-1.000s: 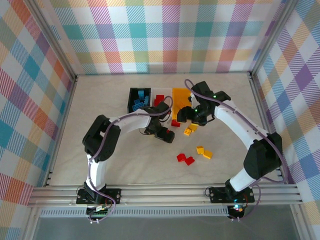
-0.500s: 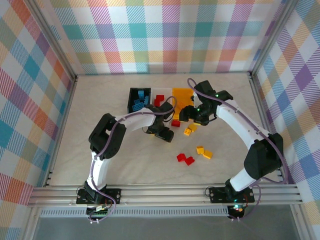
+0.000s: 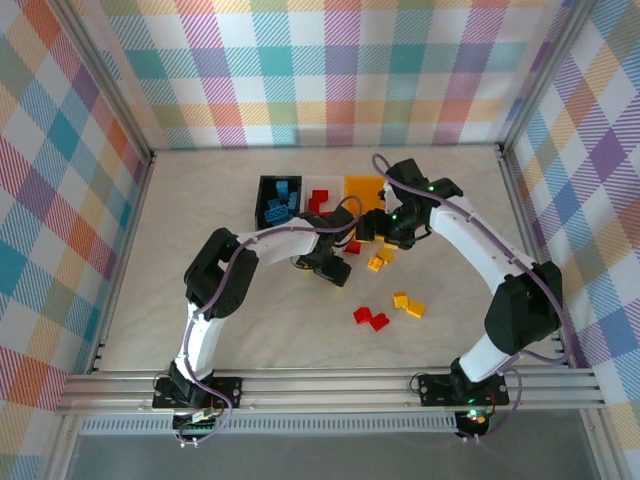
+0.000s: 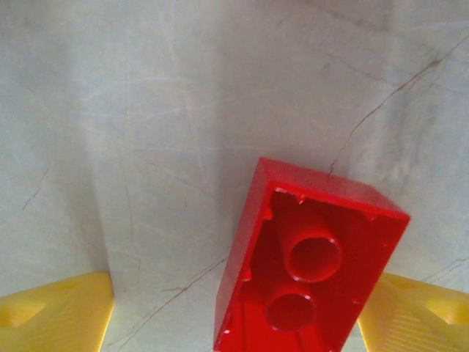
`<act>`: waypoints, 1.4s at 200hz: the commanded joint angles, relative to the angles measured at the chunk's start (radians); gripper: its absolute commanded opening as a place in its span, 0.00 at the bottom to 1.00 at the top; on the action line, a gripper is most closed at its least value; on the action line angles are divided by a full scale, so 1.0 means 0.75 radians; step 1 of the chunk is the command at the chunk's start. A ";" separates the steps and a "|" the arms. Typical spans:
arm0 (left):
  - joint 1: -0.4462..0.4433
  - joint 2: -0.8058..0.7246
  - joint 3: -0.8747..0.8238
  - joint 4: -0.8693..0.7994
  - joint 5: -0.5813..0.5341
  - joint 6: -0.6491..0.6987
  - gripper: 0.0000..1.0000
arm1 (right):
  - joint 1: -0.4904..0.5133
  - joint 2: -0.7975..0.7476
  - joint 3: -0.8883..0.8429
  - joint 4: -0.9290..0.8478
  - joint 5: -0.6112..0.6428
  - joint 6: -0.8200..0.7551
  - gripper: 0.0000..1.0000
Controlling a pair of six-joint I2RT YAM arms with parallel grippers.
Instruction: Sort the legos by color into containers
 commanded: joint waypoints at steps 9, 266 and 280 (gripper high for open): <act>-0.034 0.035 0.071 0.125 0.034 0.014 0.84 | -0.011 -0.006 0.014 0.004 -0.026 -0.006 0.72; -0.037 -0.470 -0.375 0.054 -0.063 -0.194 0.32 | -0.093 -0.001 0.060 0.117 -0.171 0.028 0.72; -0.034 -0.524 -0.399 0.039 -0.075 -0.211 0.32 | -0.090 0.016 0.059 0.131 -0.191 0.034 0.72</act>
